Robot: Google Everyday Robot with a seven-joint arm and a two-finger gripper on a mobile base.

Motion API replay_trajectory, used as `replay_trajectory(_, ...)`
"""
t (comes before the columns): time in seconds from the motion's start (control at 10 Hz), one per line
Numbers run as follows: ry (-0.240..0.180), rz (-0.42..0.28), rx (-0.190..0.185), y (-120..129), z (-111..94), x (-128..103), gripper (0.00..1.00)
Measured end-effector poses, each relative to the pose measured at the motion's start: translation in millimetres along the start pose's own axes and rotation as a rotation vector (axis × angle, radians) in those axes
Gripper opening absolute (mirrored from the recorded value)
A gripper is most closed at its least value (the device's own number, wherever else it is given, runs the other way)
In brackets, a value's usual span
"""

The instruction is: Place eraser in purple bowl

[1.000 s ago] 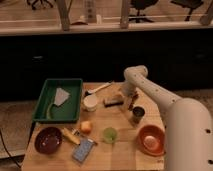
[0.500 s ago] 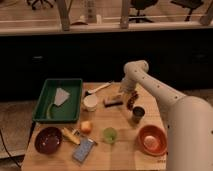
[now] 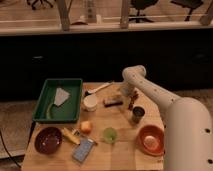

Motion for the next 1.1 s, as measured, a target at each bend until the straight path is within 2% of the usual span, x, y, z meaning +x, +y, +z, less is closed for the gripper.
replay_trajectory(0.7,-0.026,-0.055,-0.022,-1.5,3.7,-17.3,0.8)
replay_trajectory(1.1,-0.045,-0.11,-0.042,0.9,8.5,-36.1,0.79)
